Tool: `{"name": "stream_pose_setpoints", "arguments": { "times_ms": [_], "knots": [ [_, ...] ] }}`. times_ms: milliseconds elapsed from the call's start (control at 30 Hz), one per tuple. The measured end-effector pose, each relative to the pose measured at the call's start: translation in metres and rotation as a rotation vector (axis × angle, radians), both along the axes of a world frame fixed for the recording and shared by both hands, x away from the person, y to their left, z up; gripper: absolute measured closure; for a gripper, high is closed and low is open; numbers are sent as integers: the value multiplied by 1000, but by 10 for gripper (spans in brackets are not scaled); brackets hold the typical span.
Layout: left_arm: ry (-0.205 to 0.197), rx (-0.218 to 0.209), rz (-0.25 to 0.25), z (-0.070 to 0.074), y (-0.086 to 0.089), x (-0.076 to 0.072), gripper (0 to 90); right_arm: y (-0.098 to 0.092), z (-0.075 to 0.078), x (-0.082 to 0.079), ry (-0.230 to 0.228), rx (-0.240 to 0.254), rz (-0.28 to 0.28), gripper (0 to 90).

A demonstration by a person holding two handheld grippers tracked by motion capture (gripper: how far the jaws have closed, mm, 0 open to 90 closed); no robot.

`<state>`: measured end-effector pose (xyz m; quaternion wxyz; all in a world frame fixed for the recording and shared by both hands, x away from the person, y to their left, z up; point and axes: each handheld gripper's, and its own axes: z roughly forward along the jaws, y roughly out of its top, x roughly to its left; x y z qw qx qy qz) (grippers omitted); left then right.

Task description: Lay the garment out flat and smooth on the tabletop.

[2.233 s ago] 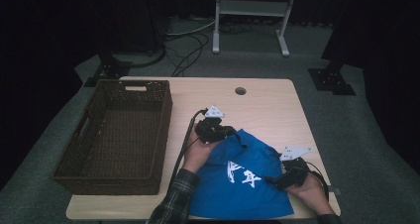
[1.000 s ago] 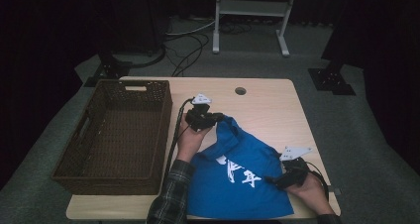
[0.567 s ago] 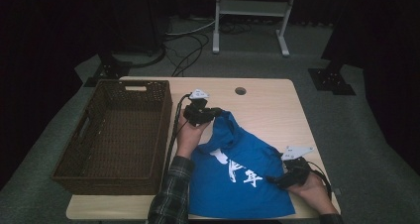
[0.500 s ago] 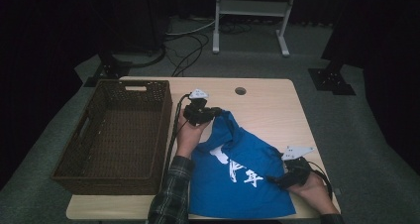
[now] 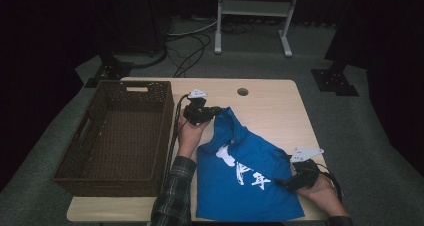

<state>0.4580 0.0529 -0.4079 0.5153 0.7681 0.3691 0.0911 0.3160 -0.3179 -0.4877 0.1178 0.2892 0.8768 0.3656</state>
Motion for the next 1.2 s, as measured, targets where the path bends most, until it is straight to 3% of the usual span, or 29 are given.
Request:
{"name": "stream_pose_setpoints", "arguments": {
  "times_ms": [367, 800, 1000, 1200],
  "knots": [
    [-20, 26, 38, 3, 3, 12, 842, 1, 0, 0, -4, 4, -7, 0],
    [-6, 35, 62, -2, 6, 16, 826, 1, -1, 0, -4, 5, -11, 0],
    [-23, 43, 80, 1, 7, 14, 687, 1, -1, 0, -4, 5, -12, 0],
    [-24, 57, 80, -1, 5, 10, 655, 1, -1, 0, -4, 5, -13, 0]
  ]
}}
